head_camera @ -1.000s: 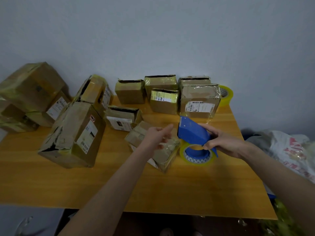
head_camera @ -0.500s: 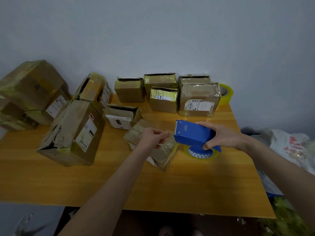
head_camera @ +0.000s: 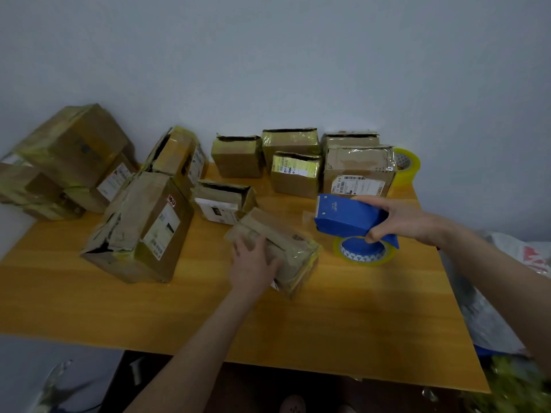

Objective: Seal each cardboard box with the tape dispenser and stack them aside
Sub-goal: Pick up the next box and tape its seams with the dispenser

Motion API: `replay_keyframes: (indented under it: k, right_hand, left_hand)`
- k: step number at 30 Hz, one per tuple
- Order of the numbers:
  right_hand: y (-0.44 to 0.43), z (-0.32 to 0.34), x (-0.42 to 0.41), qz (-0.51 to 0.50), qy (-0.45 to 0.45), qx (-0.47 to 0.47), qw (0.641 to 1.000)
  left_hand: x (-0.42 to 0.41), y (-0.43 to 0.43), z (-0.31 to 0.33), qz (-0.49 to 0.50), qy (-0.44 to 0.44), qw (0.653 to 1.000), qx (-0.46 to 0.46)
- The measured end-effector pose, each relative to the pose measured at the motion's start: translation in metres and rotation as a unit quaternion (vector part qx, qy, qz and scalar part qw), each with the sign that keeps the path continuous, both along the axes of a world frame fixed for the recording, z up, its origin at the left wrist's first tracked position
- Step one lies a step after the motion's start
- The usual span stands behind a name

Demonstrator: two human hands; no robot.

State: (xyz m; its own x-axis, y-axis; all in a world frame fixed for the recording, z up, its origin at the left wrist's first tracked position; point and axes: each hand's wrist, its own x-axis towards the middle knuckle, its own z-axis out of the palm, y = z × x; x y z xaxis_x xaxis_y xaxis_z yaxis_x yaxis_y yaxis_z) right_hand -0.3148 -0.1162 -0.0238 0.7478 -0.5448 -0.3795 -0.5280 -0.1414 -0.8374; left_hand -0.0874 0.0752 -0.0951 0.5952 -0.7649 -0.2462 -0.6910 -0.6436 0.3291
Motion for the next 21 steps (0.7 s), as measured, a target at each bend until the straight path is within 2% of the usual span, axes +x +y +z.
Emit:
replay_keyframes:
  k: [2, 4, 8, 12, 15, 21]
  right_hand:
    - [0.0, -0.001, -0.005, -0.022, -0.011, 0.014, 1.0]
    - [-0.001, -0.001, -0.012, -0.046, -0.026, 0.032, 0.998]
    - [0.003, -0.004, -0.019, -0.065, -0.035, 0.029, 0.997]
    - [0.011, -0.011, -0.024, -0.086, -0.033, 0.015, 0.996]
    - [0.015, -0.015, -0.027, -0.105, -0.025, 0.014, 0.994]
    - [0.017, -0.014, -0.028, -0.11, 0.015, 0.007, 0.994]
  left_hand:
    - [-0.014, 0.001, -0.013, -0.011, 0.03, 0.999, 0.027]
    - [-0.021, 0.0, -0.018, -0.062, 0.027, 0.998, -0.001]
    - [-0.013, -0.019, -0.01, -0.192, 0.087, 0.977, -0.037]
    - [-0.011, -0.032, -0.004, -0.269, 0.006, 0.961, -0.063]
    - [-0.021, -0.029, -0.017, -0.343, -0.034, 0.939, 0.001]
    - [-0.003, -0.043, -0.017, -0.302, -0.053, 0.952, 0.003]
